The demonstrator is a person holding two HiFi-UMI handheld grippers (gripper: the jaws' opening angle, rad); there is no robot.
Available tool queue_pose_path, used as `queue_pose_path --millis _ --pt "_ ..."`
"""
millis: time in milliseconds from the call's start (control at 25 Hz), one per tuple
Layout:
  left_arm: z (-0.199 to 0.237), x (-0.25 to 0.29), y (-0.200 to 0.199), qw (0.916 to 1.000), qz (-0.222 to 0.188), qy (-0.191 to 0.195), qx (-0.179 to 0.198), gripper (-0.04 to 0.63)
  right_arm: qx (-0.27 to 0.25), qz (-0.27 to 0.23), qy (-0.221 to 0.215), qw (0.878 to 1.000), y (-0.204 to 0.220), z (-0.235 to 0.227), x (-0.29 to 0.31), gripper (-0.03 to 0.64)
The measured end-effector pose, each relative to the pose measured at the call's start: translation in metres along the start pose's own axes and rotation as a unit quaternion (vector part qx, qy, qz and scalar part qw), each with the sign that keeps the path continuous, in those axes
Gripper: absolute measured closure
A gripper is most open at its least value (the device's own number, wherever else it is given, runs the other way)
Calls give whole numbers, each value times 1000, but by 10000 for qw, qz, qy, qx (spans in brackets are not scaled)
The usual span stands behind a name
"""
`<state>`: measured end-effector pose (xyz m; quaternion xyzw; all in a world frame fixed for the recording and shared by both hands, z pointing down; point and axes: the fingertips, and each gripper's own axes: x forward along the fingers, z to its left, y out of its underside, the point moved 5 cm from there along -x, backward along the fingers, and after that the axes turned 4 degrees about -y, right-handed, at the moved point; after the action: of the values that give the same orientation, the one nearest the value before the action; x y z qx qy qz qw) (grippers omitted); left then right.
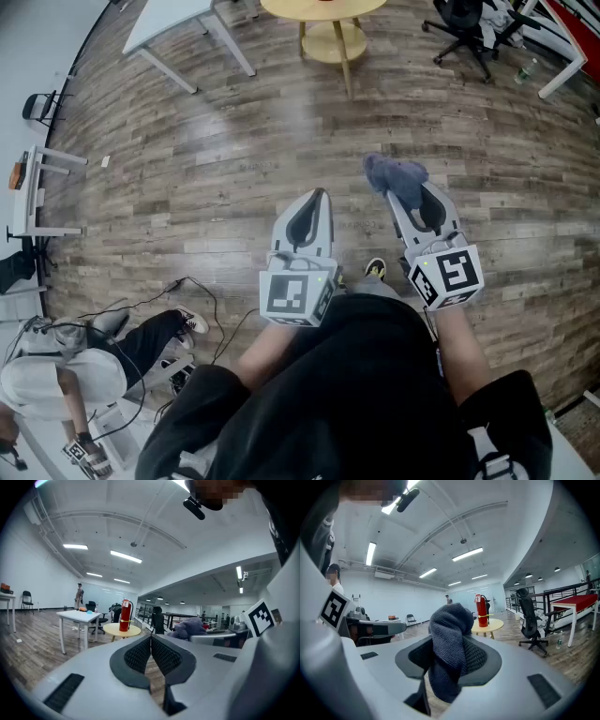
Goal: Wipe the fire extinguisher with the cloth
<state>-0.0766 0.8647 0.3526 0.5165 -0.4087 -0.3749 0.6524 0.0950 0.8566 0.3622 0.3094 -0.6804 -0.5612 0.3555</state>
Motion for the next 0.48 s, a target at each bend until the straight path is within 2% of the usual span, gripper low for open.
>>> queue_pose_path --millis 240,480 --pt "9 1 1 10000 -28 61 35 572 -15 83 93 9999 2 4 8 462" --pt "35 -4 3 9999 22 -5 -101 572 -127 -30 104 9999 2 19 17 462"
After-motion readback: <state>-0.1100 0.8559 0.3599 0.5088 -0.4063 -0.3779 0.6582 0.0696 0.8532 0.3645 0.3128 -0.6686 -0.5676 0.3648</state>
